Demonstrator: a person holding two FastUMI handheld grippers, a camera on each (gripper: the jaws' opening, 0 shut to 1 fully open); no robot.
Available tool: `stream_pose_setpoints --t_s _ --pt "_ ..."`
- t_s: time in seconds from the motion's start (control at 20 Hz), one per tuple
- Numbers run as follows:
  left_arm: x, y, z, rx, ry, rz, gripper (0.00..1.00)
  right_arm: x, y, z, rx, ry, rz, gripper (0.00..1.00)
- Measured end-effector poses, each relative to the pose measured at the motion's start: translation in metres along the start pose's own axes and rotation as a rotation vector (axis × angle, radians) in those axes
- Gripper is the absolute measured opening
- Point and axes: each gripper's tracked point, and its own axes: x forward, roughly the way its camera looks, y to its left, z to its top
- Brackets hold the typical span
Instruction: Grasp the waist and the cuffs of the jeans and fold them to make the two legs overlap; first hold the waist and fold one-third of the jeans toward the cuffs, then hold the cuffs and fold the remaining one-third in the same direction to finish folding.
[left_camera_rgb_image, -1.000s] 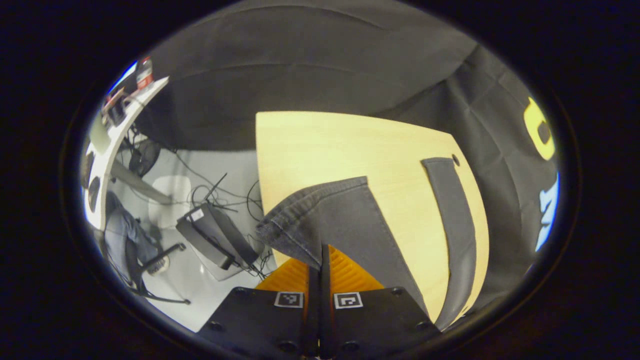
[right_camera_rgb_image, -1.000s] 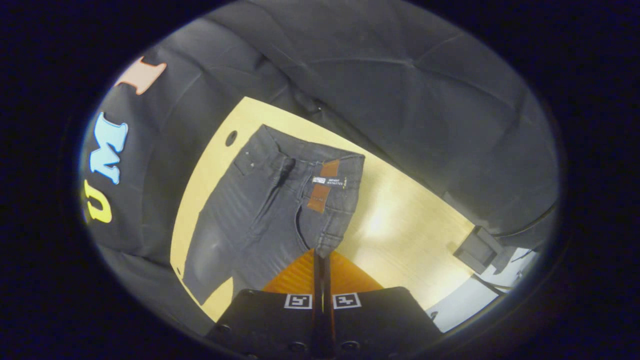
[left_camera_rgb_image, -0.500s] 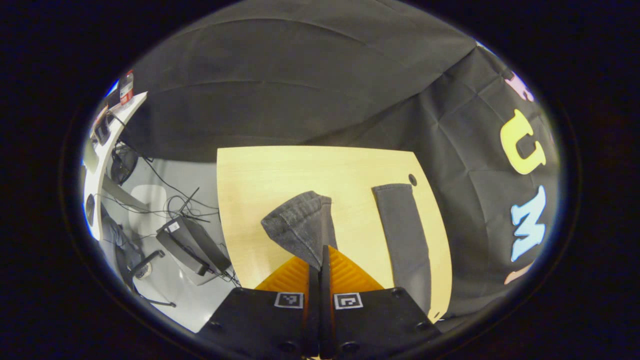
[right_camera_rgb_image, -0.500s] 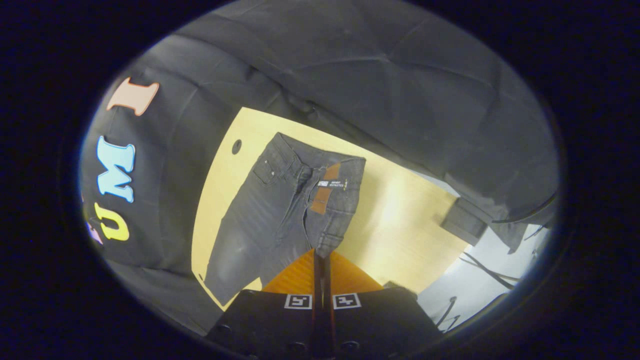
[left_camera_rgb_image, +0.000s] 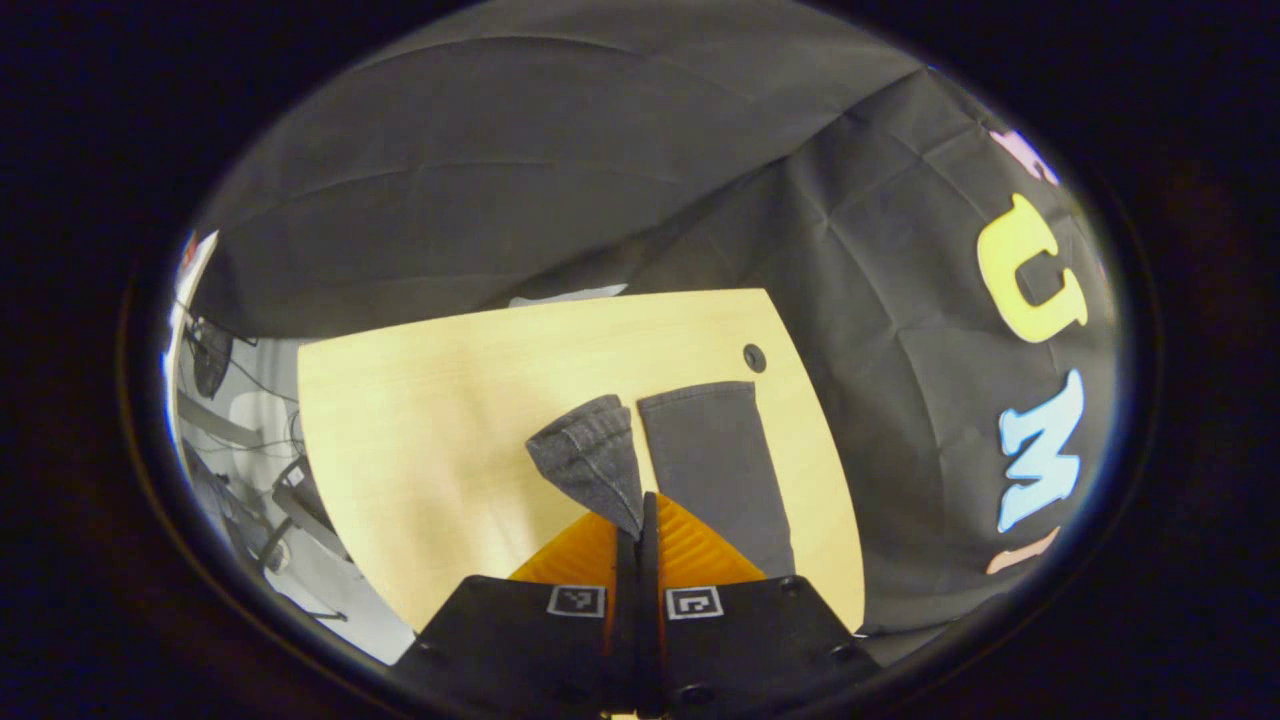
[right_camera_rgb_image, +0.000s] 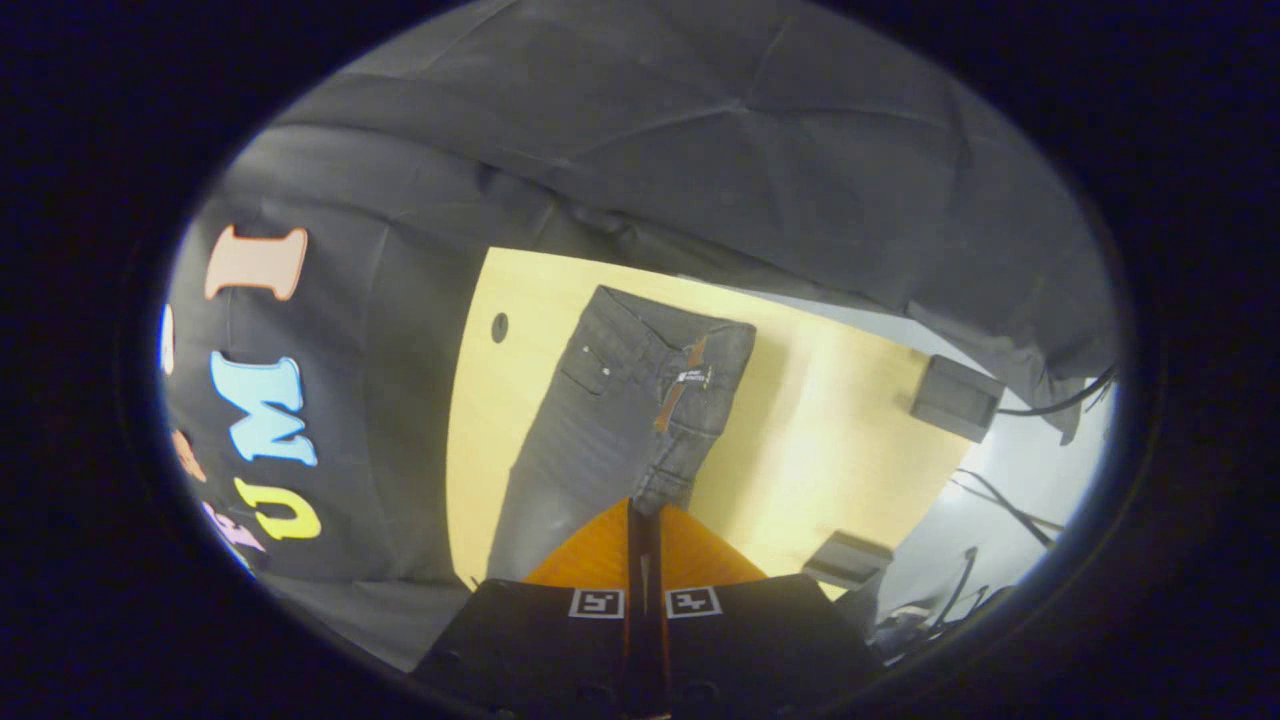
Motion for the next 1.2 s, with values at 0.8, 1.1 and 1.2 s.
stream_pose_setpoints --t_s 0.8,1.1,1.2 --pt "0.222 -0.084 0.015 0.133 0.021 0.276 0.07 0.173 0.110 0.086 0.115 0.005 -0.089 0.00" --pt "0.255 -0.133 0.024 0.232 -0.014 0.166 0.16 0.191 0.100 0.124 0.014 -0.153 -0.039 0.05" --pt "0.245 -0.152 0.045 0.247 -0.076 0.124 0.16 0.182 0.102 0.132 0.001 -0.174 -0.017 0.45"
